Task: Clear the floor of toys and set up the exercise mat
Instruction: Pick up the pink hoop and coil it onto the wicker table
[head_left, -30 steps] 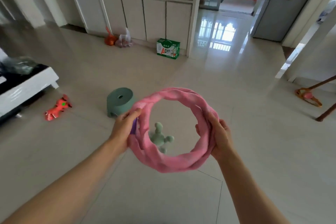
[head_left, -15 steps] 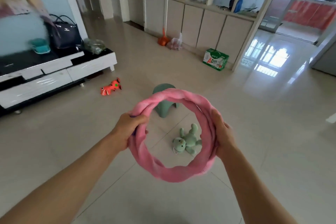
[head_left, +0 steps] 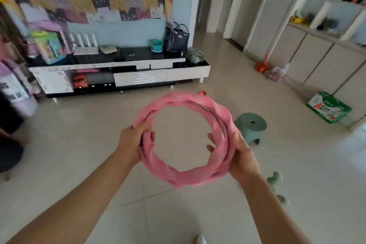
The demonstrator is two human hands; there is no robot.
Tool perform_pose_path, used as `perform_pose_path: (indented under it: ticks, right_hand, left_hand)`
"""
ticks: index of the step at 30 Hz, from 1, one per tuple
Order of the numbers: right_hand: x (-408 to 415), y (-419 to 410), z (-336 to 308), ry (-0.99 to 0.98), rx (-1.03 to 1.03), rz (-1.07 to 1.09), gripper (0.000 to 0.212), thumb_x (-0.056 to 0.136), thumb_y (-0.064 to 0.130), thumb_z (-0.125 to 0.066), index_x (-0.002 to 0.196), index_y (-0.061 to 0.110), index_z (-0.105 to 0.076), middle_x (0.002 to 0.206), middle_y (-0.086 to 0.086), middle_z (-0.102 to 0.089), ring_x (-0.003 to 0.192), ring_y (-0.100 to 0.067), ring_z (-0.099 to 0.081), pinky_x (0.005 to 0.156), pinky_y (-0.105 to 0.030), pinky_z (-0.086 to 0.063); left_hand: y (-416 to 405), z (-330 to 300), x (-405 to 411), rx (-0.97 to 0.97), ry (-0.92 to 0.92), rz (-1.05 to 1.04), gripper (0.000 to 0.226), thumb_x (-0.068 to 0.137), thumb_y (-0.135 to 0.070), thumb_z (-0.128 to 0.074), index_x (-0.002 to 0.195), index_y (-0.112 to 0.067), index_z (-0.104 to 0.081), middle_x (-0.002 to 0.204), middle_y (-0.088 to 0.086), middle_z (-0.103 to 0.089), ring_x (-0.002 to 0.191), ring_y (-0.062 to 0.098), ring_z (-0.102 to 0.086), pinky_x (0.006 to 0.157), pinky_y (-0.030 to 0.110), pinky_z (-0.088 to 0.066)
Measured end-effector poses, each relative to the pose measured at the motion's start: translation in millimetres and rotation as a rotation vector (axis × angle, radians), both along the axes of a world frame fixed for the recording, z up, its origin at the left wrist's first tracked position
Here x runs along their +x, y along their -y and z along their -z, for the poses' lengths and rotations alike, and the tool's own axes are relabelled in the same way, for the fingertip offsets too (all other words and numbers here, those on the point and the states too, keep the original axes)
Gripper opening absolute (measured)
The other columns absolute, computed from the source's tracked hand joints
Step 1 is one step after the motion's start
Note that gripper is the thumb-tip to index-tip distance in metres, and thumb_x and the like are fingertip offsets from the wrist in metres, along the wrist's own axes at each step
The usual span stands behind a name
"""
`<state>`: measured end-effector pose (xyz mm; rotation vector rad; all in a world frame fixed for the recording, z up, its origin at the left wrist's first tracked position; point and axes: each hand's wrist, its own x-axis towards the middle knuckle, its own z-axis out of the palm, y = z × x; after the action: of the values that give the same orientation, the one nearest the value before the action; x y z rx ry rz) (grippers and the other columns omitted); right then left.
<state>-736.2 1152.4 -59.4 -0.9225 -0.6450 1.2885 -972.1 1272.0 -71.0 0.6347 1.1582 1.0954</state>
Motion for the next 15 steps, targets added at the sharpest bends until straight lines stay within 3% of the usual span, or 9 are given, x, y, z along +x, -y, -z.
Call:
perform_pose_path:
  ticks: [5, 9, 12, 15]
  right_hand:
    - [-59, -71, -7, 0.203, -0.025, -0.123, 0.058, 0.085, 0.001, -0.053, 0.138, 0.018, -0.036, 0.117, -0.009, -0.059, 0.076, -0.022, -0.066, 0.063, -0.030, -0.056]
    - [-104, -129, -2, 0.333, -0.074, -0.214, 0.062, 0.083, -0.013, -0.053, 0.136, 0.015, -0.037, 0.119, -0.014, -0.057, 0.073, -0.023, -0.063, 0.059, -0.027, -0.055]
    - [-135, -166, 4, 0.366, -0.055, -0.292, 0.054, 0.079, -0.017, -0.049, 0.119, 0.018, -0.050, 0.107, -0.013, -0.061, 0.066, -0.021, -0.061, 0.055, -0.026, -0.053]
    - [-166, -209, 9, 0.348, -0.065, -0.392, 0.048, 0.075, -0.015, -0.052, 0.102, 0.025, -0.058, 0.091, -0.010, -0.062, 0.065, -0.022, -0.057, 0.053, -0.028, -0.051]
  left_hand:
    - [-10, -2, -70, -0.035, 0.028, -0.168, 0.007, 0.079, -0.001, -0.055, 0.073, -0.001, -0.059, 0.044, 0.004, -0.060, 0.038, 0.011, -0.056, 0.041, 0.018, -0.047]
    - [-14, -1, -117, -0.029, 0.105, -0.284, 0.017, 0.086, -0.021, -0.058, 0.079, -0.006, -0.063, 0.053, 0.005, -0.062, 0.045, 0.013, -0.059, 0.052, 0.025, -0.053]
    - [-22, -8, -140, -0.001, 0.053, -0.370, 0.028, 0.081, -0.042, -0.064, 0.081, -0.014, -0.066, 0.056, 0.002, -0.058, 0.046, 0.012, -0.056, 0.056, 0.028, -0.050]
    - [-38, -15, -159, -0.016, -0.025, -0.513, 0.034, 0.081, -0.050, -0.060, 0.086, -0.017, -0.064, 0.051, -0.001, -0.053, 0.042, 0.010, -0.051, 0.046, 0.022, -0.046]
